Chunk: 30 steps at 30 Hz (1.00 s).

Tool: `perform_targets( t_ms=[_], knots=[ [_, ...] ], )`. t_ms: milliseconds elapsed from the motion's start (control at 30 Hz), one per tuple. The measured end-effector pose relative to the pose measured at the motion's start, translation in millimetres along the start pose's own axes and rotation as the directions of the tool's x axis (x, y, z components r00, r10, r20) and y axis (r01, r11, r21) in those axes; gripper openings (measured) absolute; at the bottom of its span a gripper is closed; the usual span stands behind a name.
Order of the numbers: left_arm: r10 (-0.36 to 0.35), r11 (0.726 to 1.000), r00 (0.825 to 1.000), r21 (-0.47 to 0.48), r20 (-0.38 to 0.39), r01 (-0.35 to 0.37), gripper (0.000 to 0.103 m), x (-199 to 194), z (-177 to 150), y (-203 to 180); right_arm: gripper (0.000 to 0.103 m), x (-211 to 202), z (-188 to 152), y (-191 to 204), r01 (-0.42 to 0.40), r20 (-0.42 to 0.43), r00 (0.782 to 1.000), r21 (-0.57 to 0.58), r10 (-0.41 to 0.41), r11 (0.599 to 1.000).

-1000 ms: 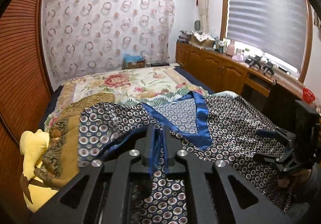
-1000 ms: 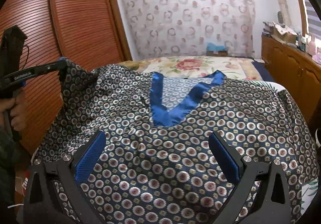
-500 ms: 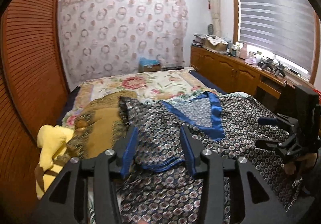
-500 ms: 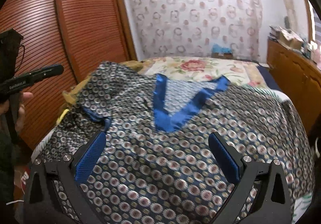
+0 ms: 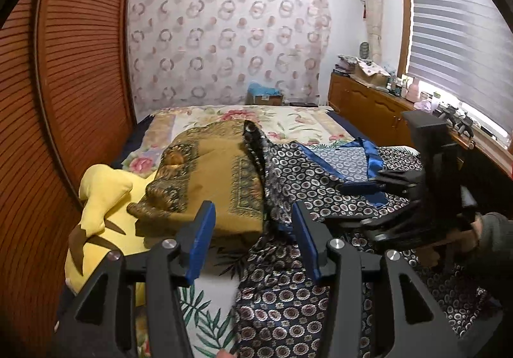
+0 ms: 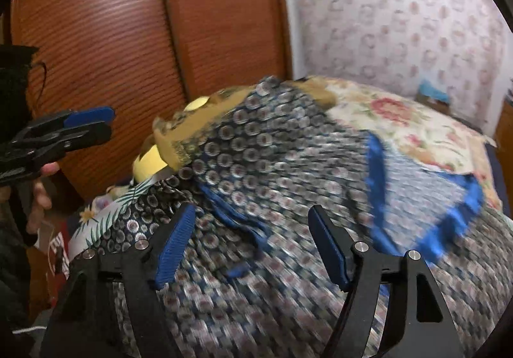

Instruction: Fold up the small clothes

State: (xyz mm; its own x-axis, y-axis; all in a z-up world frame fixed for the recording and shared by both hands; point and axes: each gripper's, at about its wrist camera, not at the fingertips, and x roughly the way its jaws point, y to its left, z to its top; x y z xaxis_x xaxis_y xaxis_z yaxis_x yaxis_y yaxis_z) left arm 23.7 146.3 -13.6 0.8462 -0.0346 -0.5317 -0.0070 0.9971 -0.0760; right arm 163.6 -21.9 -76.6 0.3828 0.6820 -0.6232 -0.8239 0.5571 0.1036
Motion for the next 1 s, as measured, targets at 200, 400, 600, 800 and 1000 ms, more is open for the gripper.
perform_targets(
  t_ms=[200,400,600,800,1000],
  knots=[
    [0.011,1.000,1.000,-0.017,-0.004,-0.011,0.048,-1.6,-6.3,8.1,0.075,58.8,11.2,18.5,-0.029,-0.095,0.995,-0.046,0.024,0.999],
    [0.002,1.000,1.000,-0.024,-0.014,-0.003,0.048,3.2,-10.5,9.0,0.075,94.8,9.2,22.3,0.053,-0.173,0.982,-0.097,-0.069,0.994],
    [-0.011,1.000,1.000,-0.020,-0.028,0.010,0.048,9.3,-14.5,4.6,0.075,94.3,14.9,-7.0,0.211,-0.159,0.963,-0.062,-0.218,0.976],
    [-0.034,0.999,0.998,-0.008,-0.056,0.034,0.048,26.4,-16.1,-10.1,0.075,58.9,18.8,-48.7,0.256,-0.118,0.961,0.048,-0.249,0.965],
    [-0.073,0.997,0.991,0.024,-0.116,0.077,0.048,55.0,-20.4,-37.5,0.075,12.8,20.5,-62.8,0.234,-0.044,0.972,0.077,-0.231,0.969]
  ],
)
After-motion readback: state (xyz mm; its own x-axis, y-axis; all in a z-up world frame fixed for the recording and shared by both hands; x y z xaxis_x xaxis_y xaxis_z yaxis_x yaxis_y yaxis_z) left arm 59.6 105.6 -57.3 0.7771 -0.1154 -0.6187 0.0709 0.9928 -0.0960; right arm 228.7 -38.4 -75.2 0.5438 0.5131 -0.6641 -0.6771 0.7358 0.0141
